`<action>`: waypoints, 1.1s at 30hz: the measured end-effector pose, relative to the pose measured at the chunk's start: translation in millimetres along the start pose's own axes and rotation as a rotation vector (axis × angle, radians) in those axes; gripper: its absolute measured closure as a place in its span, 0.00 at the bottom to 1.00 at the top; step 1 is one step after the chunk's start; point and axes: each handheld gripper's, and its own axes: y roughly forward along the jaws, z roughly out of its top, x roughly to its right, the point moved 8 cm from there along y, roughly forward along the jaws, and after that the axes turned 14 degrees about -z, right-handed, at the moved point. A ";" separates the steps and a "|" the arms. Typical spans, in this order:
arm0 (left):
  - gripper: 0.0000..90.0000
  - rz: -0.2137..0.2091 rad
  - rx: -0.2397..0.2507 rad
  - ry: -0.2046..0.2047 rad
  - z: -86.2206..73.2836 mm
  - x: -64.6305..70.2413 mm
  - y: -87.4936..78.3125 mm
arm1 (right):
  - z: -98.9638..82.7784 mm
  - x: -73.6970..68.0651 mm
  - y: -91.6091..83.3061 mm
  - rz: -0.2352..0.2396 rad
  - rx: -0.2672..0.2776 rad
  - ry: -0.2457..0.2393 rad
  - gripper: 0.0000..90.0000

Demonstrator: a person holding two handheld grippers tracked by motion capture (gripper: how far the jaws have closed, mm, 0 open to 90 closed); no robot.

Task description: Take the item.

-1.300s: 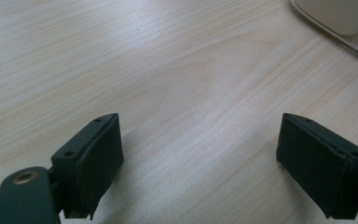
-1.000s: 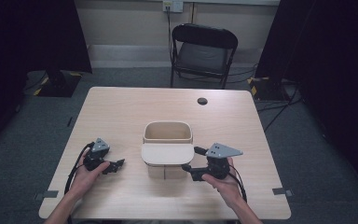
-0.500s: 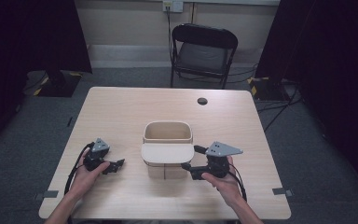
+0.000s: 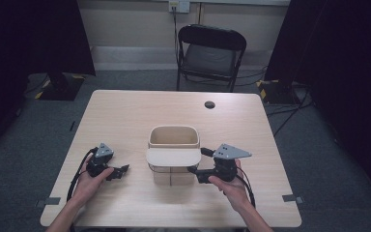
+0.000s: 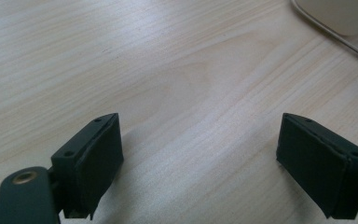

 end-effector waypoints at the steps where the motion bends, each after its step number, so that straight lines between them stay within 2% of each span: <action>1: 0.15 0.000 0.000 0.000 0.0 0.0 0.0 | 0.8 0.6 -0.1 -0.003 0.003 0.002 0.23; 20: 0.15 0.000 0.000 0.000 0.0 0.0 0.0 | 11.3 1.2 1.2 -0.004 0.019 0.010 0.23; 33: 0.15 0.000 0.000 0.000 0.0 0.0 0.0 | 17.8 -1.0 1.7 -0.001 0.034 0.006 0.27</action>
